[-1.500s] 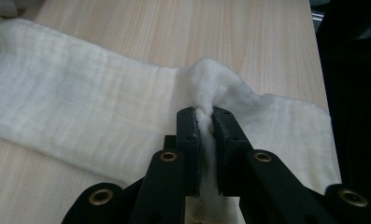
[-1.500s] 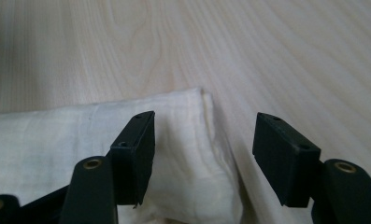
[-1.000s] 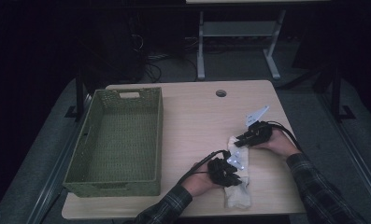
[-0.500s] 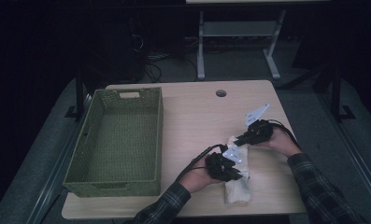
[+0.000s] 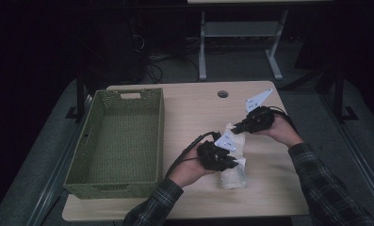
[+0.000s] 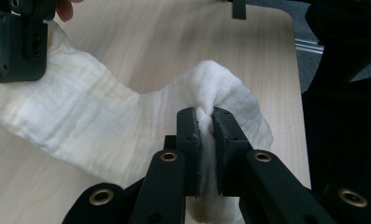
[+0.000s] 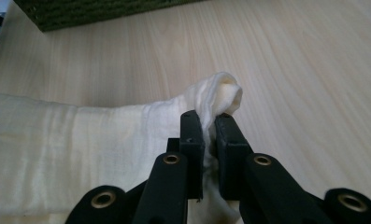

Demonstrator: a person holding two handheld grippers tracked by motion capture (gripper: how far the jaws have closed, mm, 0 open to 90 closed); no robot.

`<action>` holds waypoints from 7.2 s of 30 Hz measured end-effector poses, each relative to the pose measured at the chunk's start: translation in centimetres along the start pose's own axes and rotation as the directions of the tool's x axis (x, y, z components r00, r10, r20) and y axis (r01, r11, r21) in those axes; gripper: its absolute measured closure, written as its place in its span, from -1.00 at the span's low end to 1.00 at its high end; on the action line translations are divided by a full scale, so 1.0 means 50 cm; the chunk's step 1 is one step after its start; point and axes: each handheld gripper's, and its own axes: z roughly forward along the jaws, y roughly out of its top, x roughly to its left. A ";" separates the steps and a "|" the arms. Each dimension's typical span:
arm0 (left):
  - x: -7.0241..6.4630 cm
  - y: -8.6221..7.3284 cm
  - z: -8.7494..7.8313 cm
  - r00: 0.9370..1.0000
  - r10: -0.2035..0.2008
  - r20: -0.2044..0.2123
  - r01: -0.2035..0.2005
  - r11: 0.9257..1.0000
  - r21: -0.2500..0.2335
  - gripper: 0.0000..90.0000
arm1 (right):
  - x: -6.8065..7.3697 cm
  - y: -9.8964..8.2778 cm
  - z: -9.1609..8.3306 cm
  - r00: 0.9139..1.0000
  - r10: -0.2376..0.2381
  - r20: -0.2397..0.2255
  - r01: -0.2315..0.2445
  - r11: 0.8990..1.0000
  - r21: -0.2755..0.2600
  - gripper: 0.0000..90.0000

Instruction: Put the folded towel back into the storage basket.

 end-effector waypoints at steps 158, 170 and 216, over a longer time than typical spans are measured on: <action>0.088 -0.063 -0.164 0.964 -0.161 -0.210 0.128 0.978 -0.163 -0.50 | -0.017 0.149 0.015 0.990 0.015 0.141 0.008 0.987 -0.161 -0.37; 0.054 -0.068 -0.078 0.953 -0.202 -0.224 0.162 0.970 -0.182 -0.50 | 0.012 0.049 0.017 0.985 0.057 0.165 -0.031 0.987 -0.158 -0.42; 0.039 -0.189 0.122 0.951 -0.195 -0.241 0.191 0.981 -0.043 -0.66 | 0.060 -0.199 0.085 0.947 0.214 0.240 -0.201 0.976 -0.079 -0.63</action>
